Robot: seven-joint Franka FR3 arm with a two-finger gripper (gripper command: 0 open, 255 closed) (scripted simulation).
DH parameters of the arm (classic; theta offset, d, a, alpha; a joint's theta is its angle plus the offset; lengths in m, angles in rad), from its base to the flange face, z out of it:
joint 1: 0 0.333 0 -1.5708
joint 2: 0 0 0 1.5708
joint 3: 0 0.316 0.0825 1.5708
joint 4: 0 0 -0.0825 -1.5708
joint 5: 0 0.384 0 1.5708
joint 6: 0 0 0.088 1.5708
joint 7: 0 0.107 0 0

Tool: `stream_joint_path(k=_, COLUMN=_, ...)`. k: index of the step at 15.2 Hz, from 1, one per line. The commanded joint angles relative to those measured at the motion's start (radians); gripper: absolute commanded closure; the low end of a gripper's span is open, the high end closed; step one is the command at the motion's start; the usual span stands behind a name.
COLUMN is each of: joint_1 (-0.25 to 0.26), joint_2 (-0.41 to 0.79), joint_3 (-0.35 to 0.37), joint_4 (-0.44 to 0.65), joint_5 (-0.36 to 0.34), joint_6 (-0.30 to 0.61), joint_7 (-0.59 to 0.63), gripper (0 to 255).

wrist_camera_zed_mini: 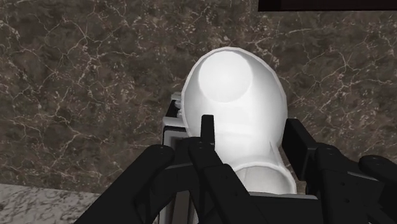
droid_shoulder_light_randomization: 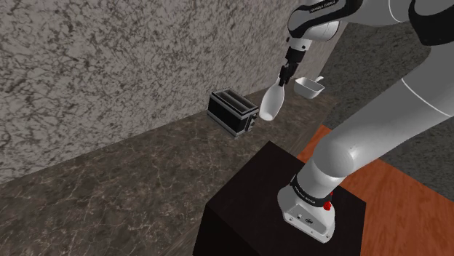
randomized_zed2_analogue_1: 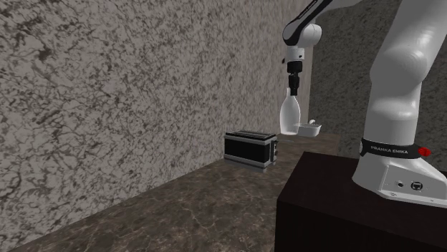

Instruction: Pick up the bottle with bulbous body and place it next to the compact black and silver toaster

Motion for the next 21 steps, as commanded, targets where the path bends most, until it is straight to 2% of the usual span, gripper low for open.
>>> stream_joint_path(k=1, joint_1=0.0, joint_2=0.012, joint_3=-0.006, joint_4=-0.016, joint_5=0.004, joint_6=0.028, joint_7=-0.005, gripper=255)
stream_joint_path(k=12, joint_1=0.004, joint_2=0.091, joint_3=-0.031, joint_4=-0.102, joint_5=0.035, joint_6=0.186, joint_7=-0.032, gripper=255)
stream_joint_path(k=21, joint_1=0.011, joint_2=0.182, joint_3=-0.047, joint_4=-0.154, joint_5=0.089, joint_6=0.317, joint_7=-0.072, gripper=255)
